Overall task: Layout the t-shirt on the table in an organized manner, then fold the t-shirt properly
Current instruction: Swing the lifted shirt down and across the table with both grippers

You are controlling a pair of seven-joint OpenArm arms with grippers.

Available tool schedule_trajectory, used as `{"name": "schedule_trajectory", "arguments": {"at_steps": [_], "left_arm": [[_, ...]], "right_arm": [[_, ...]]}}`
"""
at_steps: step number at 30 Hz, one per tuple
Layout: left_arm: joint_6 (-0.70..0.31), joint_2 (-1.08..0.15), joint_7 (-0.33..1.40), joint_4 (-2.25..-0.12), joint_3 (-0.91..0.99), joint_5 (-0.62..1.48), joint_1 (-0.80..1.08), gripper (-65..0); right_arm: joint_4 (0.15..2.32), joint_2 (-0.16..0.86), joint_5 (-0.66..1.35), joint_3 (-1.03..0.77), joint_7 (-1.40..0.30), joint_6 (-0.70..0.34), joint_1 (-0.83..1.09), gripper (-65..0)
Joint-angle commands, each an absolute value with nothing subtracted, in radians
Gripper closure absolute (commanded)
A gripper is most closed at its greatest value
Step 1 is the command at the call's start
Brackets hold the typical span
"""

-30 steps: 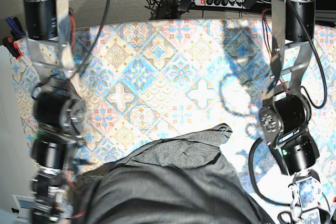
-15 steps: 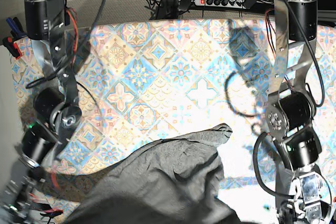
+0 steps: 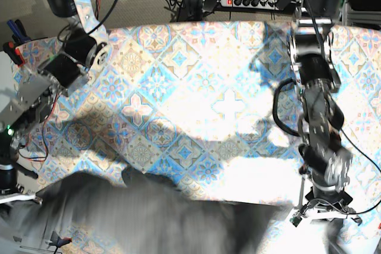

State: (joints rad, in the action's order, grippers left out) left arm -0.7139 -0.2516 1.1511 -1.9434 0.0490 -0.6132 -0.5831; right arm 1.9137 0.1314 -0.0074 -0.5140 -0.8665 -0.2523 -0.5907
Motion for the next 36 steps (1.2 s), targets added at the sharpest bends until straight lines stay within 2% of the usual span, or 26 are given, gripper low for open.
{"name": "schedule_trajectory", "arguments": {"at_steps": [1,10,18,26,30,32,34,35,36], "left_arm": [[-0.698,-0.275,1.176,-1.962,0.073,-0.665,-0.559,-2.8],[-0.698,-0.272,1.069,-1.962,0.131,-0.664,-0.317,-2.8],[-0.698,-0.275,1.061,-1.963,0.13,-0.664,-0.24,-2.8],[-0.698,-0.269,1.059,-1.963,0.124,-0.664,-0.251,-2.8],[-0.698,-0.266,0.997,-1.965,0.127,-0.664,-0.355,-2.8],[-0.698,-0.234,0.975,-1.952,0.14,-0.665,-0.481,-2.9],[-0.698,-0.159,1.024,-1.819,0.211,-0.673,-0.636,-2.8],[-0.698,-0.124,1.063,-1.707,0.242,-0.69,-0.69,-2.8],[-0.698,-0.114,1.089,-1.561,0.24,-0.731,-0.728,-2.8]], "right_arm": [[1.923,0.13,0.008,-0.513,-0.863,-0.252,-0.549,0.0],[1.908,0.068,0.088,-0.455,-0.722,-0.252,-0.211,0.0],[1.905,0.062,0.088,-0.45,-0.719,-0.252,-0.147,0.0],[1.905,0.067,0.088,-0.449,-0.72,-0.252,-0.148,0.0],[1.903,0.071,0.087,-0.415,-0.711,-0.254,-0.156,0.0],[1.894,0.093,0.087,-0.424,-0.654,-0.239,-0.24,0.0],[1.811,0.101,0.087,-0.532,-0.619,-0.131,-0.41,0.0],[1.742,0.102,0.087,-0.578,-0.656,-0.076,-0.49,0.0],[1.646,0.104,0.085,-0.587,-0.731,-0.065,-0.538,0.0]]}}
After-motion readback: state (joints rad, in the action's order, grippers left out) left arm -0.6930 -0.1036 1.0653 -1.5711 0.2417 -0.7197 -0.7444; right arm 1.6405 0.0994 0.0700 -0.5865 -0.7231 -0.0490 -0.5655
